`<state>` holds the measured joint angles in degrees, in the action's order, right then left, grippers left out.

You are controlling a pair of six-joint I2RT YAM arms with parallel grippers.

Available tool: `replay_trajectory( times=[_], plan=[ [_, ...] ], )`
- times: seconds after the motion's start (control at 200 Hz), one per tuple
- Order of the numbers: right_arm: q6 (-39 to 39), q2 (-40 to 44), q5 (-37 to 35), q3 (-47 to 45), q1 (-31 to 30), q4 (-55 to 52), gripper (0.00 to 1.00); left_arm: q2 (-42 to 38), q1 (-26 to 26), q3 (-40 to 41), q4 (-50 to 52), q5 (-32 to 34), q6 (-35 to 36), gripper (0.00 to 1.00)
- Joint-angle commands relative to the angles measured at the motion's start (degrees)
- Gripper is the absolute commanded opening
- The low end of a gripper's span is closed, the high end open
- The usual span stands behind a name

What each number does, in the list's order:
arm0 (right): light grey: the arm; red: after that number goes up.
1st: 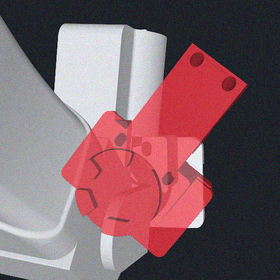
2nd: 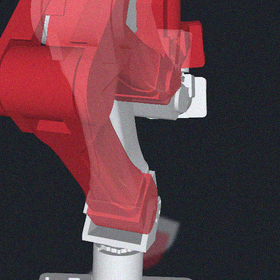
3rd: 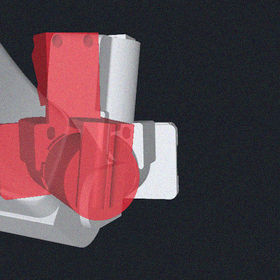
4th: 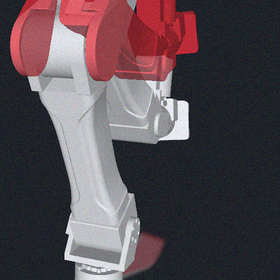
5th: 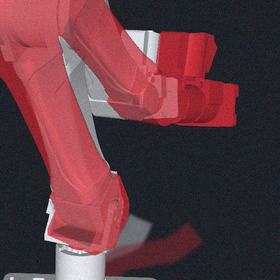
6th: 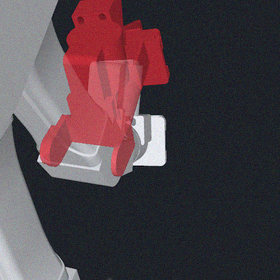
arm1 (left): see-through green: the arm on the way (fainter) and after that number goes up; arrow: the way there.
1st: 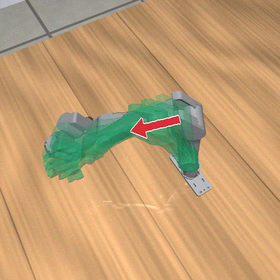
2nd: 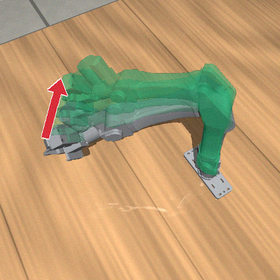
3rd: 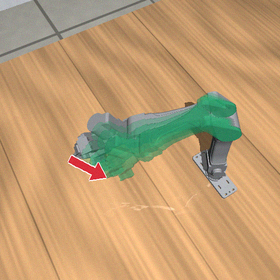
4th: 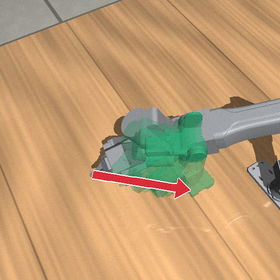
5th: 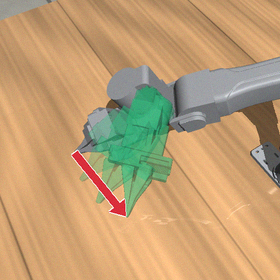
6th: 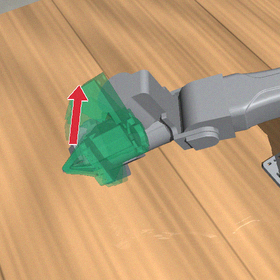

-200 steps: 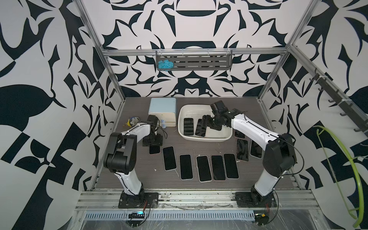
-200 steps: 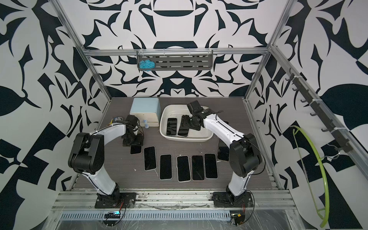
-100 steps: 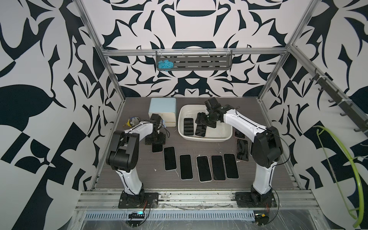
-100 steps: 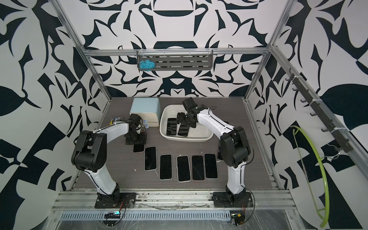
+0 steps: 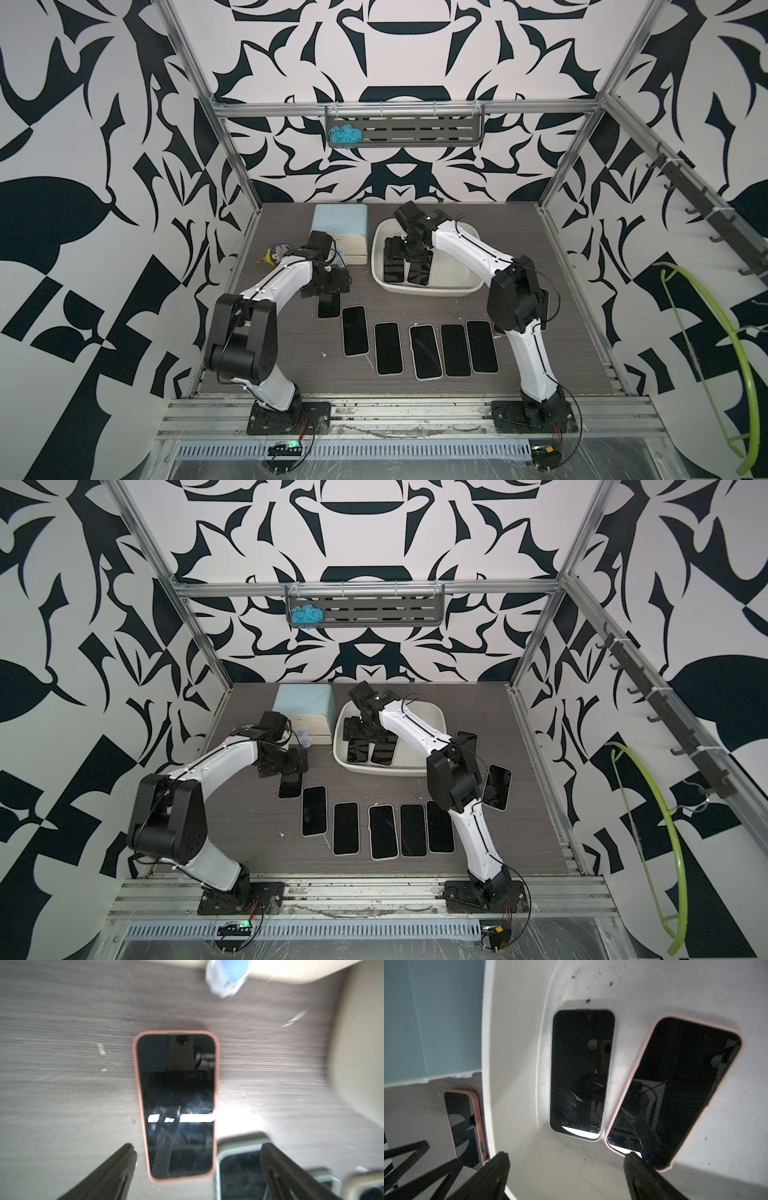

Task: Take the phone out of the storage box
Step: Place the phone at the center of the board, then pick up the phone from the storage box.

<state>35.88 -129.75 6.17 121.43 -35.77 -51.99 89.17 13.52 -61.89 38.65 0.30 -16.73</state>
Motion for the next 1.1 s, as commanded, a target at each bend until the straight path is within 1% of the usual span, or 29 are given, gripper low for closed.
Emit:
replay_trajectory(
  times=[0.0,0.135,0.165,0.26,0.37,0.515,0.625,0.765,0.935,1.025,1.095],
  plan=[
    [-0.39,-3.32,-2.66,8.08,0.08,-5.59,0.92,-6.57,0.20,2.26,1.60,-3.76,-4.15,1.00],
    [-0.88,-10.16,-5.12,17.86,-0.77,-9.54,0.92,-15.62,0.19,6.72,-0.93,-7.79,-8.04,1.00],
    [-0.97,-10.85,-5.69,19.17,-0.95,-9.94,0.92,-19.18,0.19,8.04,-1.54,-7.96,-8.98,1.00],
    [-0.70,-14.23,-6.88,21.31,-1.23,-9.74,0.92,-24.46,0.02,11.12,-2.65,-8.73,-10.32,1.00],
    [-0.78,-16.39,-8.78,22.13,-1.49,-8.94,0.92,-27.69,0.02,12.26,-2.69,-9.50,-10.06,1.00],
    [-1.07,-18.65,-11.65,22.98,-1.85,-9.27,0.92,-29.63,0.01,12.42,-2.84,-10.81,-8.69,1.00],
    [-2.07,-19.50,-12.40,22.03,-1.85,-8.42,0.92,-29.37,-0.04,12.37,-2.29,-12.13,-8.25,1.00],
    [-4.45,-21.12,-13.64,22.48,-1.89,-8.39,0.92,-29.05,-0.03,12.65,-1.22,-12.16,-7.80,1.00],
    [-7.47,-23.81,-15.35,24.82,-2.20,-11.76,0.92,-29.92,-0.03,13.09,-0.82,-12.16,-7.75,1.00],
    [-8.43,-22.86,-16.21,22.35,-2.20,-12.21,0.91,-30.23,0.01,13.34,-0.94,-12.66,-8.13,1.00],
    [-9.30,-20.97,-15.69,18.49,-2.29,-9.49,0.90,-30.19,0.02,13.39,-0.95,-13.19,-8.22,1.00]
  ],
)
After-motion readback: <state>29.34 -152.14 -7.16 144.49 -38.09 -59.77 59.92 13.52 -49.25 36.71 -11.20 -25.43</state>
